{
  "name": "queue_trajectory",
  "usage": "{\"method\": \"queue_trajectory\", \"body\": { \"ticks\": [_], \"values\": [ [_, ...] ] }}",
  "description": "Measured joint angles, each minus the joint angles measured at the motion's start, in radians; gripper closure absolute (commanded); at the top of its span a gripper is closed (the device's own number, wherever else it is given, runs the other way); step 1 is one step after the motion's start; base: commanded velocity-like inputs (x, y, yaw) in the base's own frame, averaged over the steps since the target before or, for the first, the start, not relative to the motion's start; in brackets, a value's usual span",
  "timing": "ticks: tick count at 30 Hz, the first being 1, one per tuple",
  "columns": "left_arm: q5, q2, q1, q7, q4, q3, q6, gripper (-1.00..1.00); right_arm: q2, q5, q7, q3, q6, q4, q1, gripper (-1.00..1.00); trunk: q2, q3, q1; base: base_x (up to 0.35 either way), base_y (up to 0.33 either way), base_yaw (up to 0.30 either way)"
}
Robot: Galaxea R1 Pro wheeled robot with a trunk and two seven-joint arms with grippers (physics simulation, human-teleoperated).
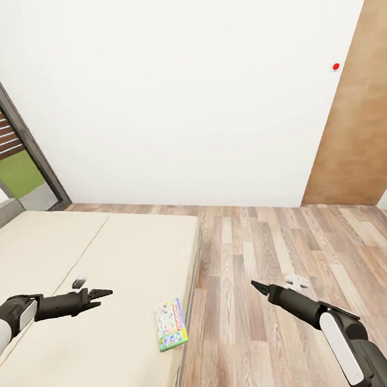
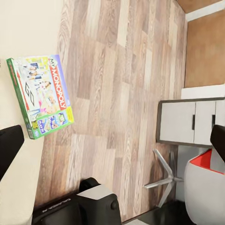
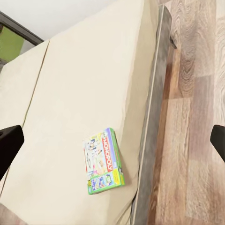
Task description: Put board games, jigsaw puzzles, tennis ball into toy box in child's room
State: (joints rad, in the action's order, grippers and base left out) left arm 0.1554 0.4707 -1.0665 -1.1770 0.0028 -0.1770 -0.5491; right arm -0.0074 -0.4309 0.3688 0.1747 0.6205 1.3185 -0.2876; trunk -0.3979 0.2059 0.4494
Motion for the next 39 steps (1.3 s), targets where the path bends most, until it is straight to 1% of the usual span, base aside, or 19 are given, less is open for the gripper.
{"method": "queue_trajectory", "body": {
  "ticks": [7, 17, 26, 39],
  "values": [
    [0.000, 0.000, 0.000, 0.001, 0.000, 0.000, 0.000, -1.00, 0.000, 0.001, 0.000, 0.000, 0.000, 0.000, 0.000, -1.00, 0.000, 0.000, 0.000, 0.048, -0.022, 0.046],
    [-0.002, 0.000, 0.000, 0.000, 0.000, 0.000, 0.000, -1.00, 0.000, 0.002, 0.000, -0.001, -0.001, 0.000, 0.000, -1.00, 0.000, -0.001, 0.000, 0.096, -0.062, 0.215],
    [-0.002, 0.000, 0.000, -0.003, 0.000, 0.000, 0.000, -1.00, 0.000, 0.002, 0.000, -0.002, 0.000, 0.000, 0.000, -1.00, 0.000, -0.002, 0.000, 0.007, -0.004, 0.082],
    [-0.002, 0.000, 0.000, -0.004, 0.000, 0.000, 0.000, -1.00, 0.000, 0.002, 0.000, -0.002, 0.000, 0.000, 0.000, -1.00, 0.000, -0.005, 0.000, 0.015, 0.000, 0.217]
  ]
}}
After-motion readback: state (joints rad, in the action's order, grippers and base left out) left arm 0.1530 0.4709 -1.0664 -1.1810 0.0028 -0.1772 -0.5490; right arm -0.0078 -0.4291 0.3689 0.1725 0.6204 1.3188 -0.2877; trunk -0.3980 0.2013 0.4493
